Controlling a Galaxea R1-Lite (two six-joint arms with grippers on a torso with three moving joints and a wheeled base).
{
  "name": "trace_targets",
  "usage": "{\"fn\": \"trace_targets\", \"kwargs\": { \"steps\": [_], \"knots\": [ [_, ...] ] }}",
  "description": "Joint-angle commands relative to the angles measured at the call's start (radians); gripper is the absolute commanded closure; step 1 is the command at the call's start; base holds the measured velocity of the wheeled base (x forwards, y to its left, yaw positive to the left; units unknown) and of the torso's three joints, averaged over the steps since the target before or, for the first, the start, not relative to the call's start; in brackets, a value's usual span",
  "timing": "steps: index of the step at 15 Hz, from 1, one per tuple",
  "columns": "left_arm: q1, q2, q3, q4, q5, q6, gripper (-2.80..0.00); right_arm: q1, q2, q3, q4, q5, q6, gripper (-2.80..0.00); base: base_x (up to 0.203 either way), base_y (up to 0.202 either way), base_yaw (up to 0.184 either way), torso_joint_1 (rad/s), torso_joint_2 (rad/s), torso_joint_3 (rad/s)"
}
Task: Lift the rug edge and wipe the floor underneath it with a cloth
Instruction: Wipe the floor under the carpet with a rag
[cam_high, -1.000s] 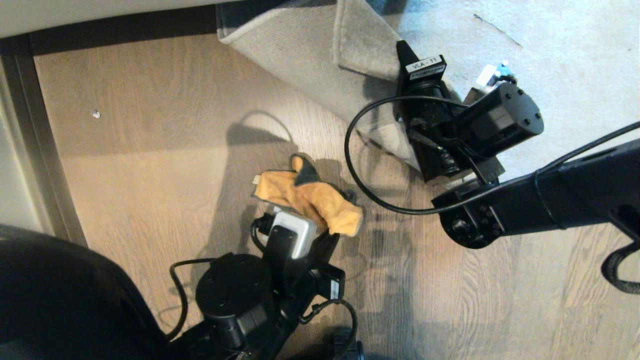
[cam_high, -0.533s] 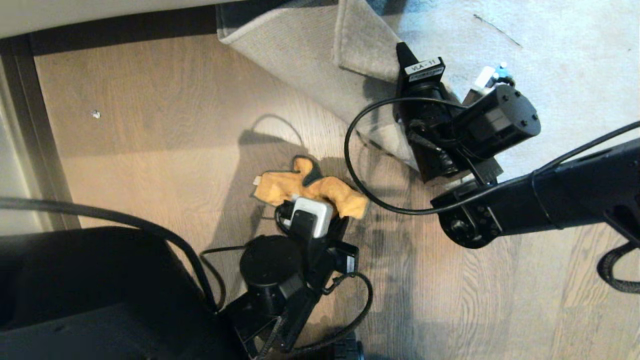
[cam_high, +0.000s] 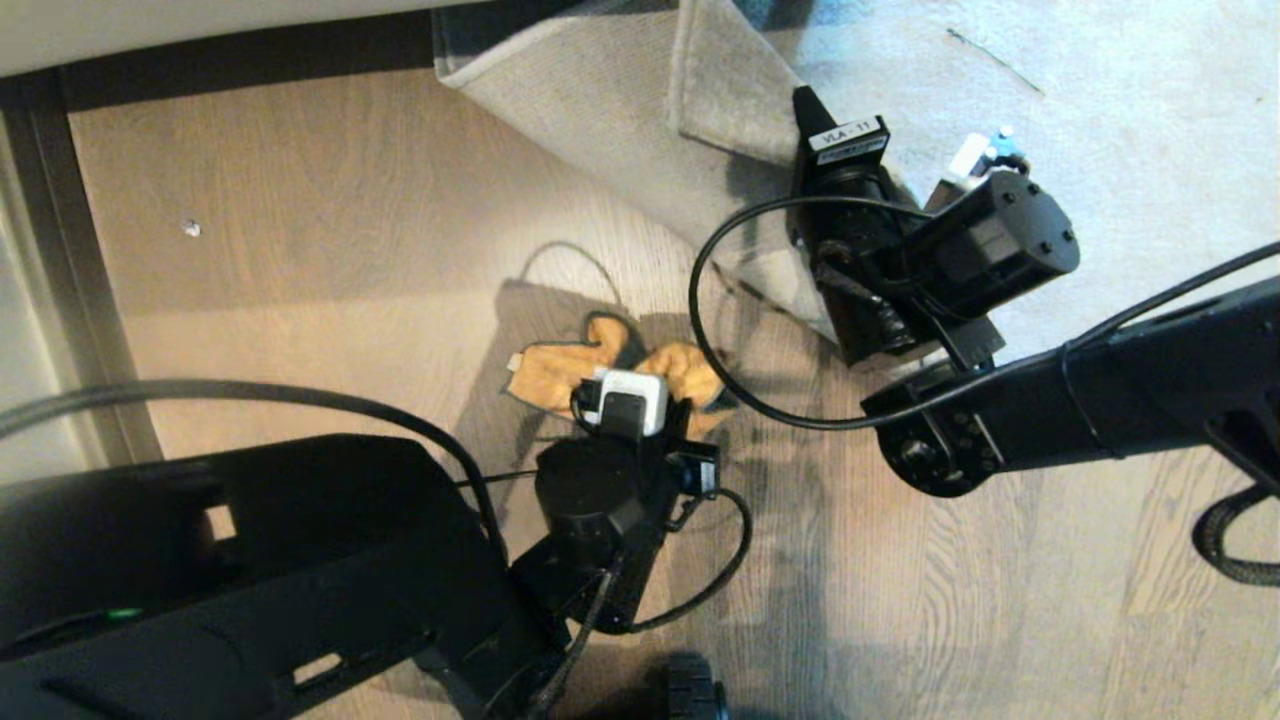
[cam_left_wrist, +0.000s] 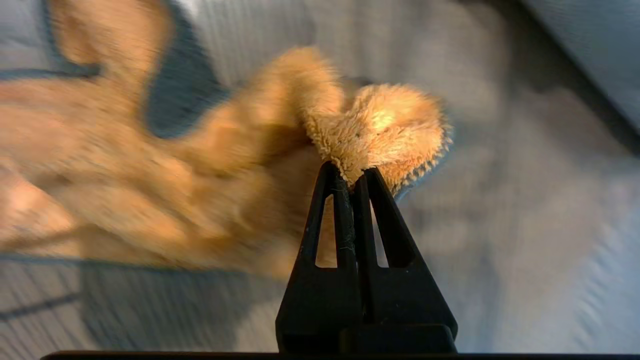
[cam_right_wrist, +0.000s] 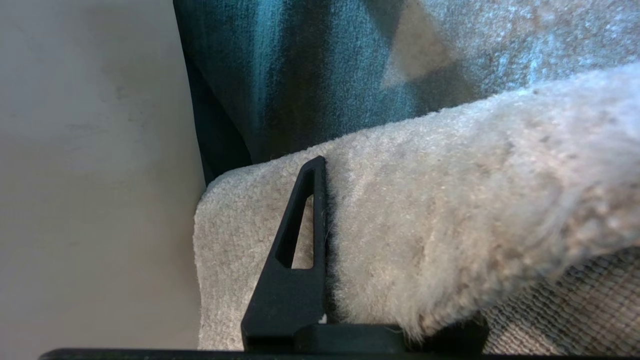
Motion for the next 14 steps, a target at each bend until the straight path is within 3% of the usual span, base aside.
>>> {"fn": "trace_targets", "kwargs": {
  "steps": [1,9,14],
  "knots": [
    [0.028,0.017,-0.040,-0.049,0.010,0.001,0.00,0.000,0.001,0.001,-0.047,-0.002,0.005,0.00,0.000,0.000,0.000,0.000,0.00,0.000],
    [0.185,-0.003,-0.062,-0.049,0.031,0.008,0.00,0.001,0.002,-0.001,-0.047,-0.002,0.005,0.00,0.000,0.000,0.000,0.000,0.00,0.000],
    [0.325,-0.037,-0.062,-0.049,0.028,0.008,0.00,0.002,0.002,0.002,-0.047,-0.002,0.004,0.00,0.000,0.000,0.000,0.000,0.00,0.000]
  ]
}}
